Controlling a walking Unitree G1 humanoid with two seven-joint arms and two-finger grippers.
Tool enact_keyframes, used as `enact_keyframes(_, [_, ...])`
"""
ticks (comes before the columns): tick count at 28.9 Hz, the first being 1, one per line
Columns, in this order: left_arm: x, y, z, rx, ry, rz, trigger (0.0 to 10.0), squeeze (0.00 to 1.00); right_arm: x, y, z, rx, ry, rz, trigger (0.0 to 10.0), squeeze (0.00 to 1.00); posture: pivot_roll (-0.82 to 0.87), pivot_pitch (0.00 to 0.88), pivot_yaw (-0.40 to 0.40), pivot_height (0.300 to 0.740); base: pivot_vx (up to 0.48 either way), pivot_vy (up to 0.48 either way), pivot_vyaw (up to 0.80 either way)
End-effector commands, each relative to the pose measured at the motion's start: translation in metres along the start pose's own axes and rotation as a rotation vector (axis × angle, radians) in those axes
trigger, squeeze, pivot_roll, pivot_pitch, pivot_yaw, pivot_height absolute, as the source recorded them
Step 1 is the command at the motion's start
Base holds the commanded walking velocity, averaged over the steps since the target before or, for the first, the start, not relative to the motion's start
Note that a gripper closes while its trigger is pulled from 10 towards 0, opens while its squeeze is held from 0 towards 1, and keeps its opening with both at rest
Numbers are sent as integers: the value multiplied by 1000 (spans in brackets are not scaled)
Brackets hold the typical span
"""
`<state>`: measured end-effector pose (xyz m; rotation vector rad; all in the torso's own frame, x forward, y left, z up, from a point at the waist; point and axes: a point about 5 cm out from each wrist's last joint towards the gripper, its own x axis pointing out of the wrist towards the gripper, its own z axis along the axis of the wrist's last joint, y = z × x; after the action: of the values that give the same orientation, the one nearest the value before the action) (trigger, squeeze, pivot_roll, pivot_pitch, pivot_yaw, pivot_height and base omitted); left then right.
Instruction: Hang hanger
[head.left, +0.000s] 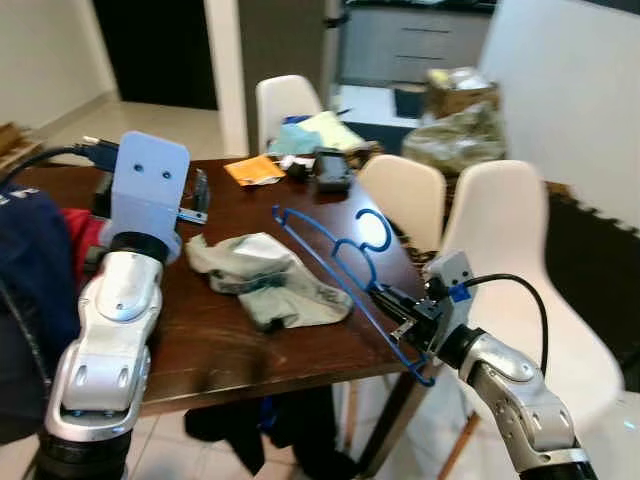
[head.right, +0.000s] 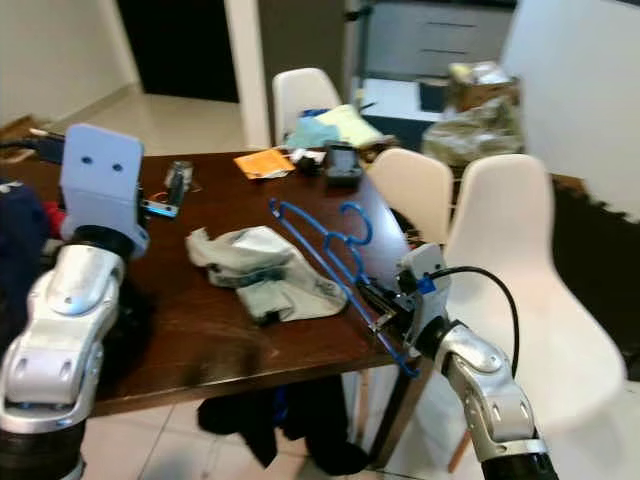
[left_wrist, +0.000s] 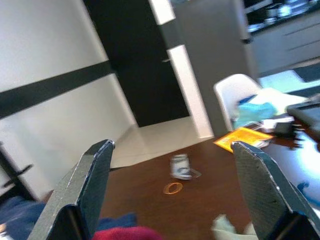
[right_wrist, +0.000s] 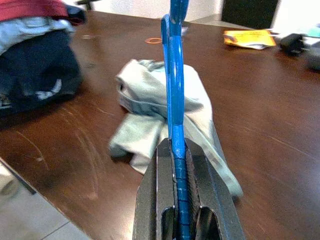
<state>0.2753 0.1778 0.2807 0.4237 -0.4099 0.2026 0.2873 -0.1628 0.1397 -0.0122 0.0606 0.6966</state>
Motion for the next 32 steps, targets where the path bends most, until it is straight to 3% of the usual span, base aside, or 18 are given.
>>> enact_keyframes(1, [-2,3,4,52,-14,10,10000,0,0,1,7,-2,-38,17,10000,0,118,0,-58,740,0,0,800])
enact_keyframes(7, [-8,4,4,117,-20,-2,10000,0,3,5,20,96,-138,74,10000,0,136,2,-60,740,0,0,800])
enact_keyframes(15, [-16,-4,-4,72,22,-32,10000,0,0,9,21,126,-159,99,10000,0,126,2,-55,740,0,0,800])
enact_keyframes(19, [-21,-3,-12,64,65,-19,10000,0,0,9,18,135,-148,85,10000,0,125,2,-56,740,0,0,0])
enact_keyframes(24, [-22,5,-28,-12,170,-7,10000,0,2,9,19,147,-152,80,10000,0,123,4,-59,740,0,-184,0])
enact_keyframes(26, [-22,7,-29,-11,176,1,10000,0,2,9,19,152,-155,82,10000,0,123,4,-59,740,0,-458,0])
enact_keyframes(28, [-21,19,-32,-4,182,90,10000,0,0,9,20,156,-156,83,10000,0,120,12,-60,740,0,-234,0])
enact_keyframes(32, [-21,23,-32,8,177,109,10000,0,-1,9,20,156,-154,82,10000,0,120,12,-60,740,0,0,0])
